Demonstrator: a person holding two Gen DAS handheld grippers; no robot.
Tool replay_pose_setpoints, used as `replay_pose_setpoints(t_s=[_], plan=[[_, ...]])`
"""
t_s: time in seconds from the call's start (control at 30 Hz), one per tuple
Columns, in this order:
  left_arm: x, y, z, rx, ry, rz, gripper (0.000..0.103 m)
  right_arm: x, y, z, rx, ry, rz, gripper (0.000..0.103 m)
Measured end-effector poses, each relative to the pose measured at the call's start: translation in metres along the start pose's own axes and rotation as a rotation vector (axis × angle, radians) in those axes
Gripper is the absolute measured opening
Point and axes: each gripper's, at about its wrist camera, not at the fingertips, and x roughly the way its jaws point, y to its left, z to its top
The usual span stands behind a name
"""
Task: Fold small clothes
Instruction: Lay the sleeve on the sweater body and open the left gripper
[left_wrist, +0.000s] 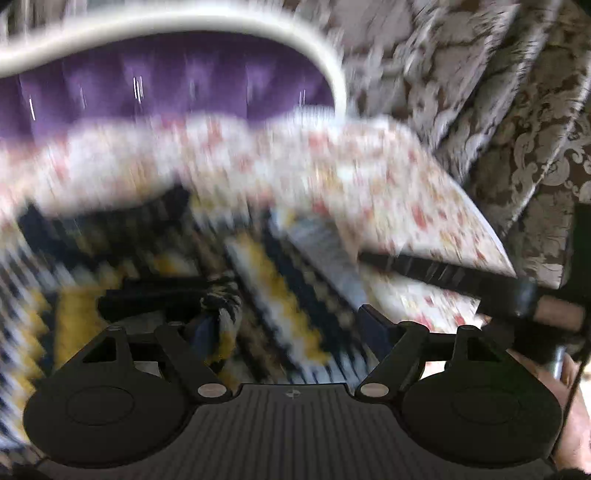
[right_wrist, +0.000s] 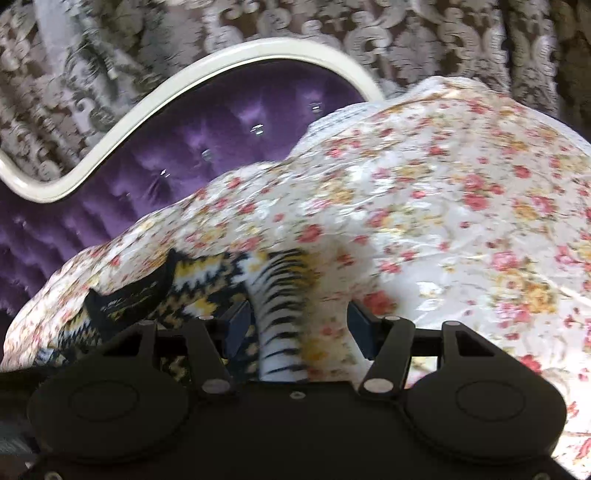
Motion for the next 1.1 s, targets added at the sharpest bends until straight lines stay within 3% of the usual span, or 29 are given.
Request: replay_pose_setpoints(t_s=[0.13, 0.3, 0.5, 0.6, 0.7, 0.8, 0.87, 1.1], plan=[[0.017, 0.011, -0.02, -0.058, 0.053, -0.045, 0.077, -0.003, -0.005, 0.003, 0.019, -0.007, 0.009, 0.064], [-0.002, 0.013, -0.043, -0.028, -0.013, -0.09, 0.077, -0.003, -0.002, 0.004, 0.008, -0.007, 0.024, 0.064], [-0.033, 0.022, -0.072, -0.021, -0.022, -0.097, 0.077, -0.005, 0.008, 0.001, -0.039, -0.016, 0.047, 0.064], [-0.056, 0.029, -0.082, -0.005, -0.097, -0.01, 0.077, -0.005, 0.016, -0.001, -0.078, -0.017, 0.056, 0.064], [-0.082, 0.041, -0.087, 0.03, -0.209, 0.157, 0.077, -0.004, 0.027, -0.005, -0.126, -0.017, 0.075, 0.064], [-0.101, 0.059, -0.083, 0.019, -0.27, 0.308, 0.077, -0.003, 0.04, -0.01, -0.181, -0.015, 0.089, 0.064], [-0.108, 0.076, -0.078, -0.013, -0.296, 0.388, 0.077, -0.002, 0.048, -0.014, -0.221, -0.014, 0.098, 0.064], [-0.115, 0.14, -0.077, -0.221, -0.317, 0.549, 0.077, -0.001, 0.077, -0.03, -0.342, -0.005, 0.15, 0.064]])
